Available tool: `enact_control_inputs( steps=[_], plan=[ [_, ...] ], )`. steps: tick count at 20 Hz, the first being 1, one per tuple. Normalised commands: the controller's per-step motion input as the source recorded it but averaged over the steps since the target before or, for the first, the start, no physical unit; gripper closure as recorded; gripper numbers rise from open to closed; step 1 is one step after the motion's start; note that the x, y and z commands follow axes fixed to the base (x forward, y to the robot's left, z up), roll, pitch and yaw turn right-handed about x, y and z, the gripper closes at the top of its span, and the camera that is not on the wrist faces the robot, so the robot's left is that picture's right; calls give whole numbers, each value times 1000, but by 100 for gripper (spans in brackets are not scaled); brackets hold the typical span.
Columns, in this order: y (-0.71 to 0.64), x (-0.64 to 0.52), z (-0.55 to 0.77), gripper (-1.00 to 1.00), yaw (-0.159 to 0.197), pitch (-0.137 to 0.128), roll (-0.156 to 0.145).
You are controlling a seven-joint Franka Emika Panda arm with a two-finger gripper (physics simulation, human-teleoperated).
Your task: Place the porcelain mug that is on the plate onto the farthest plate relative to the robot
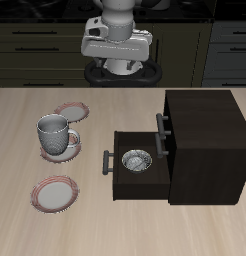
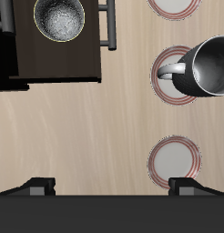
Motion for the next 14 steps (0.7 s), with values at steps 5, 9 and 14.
enact_control_inputs(
  steps=[5,9,14],
  plan=[
    [-410,152,43,-100,-2,-6,-21],
    [-398,123,31,-100,-11,-17,-26],
    [-314,85,61,-100,47,-40,15]
  ],
)
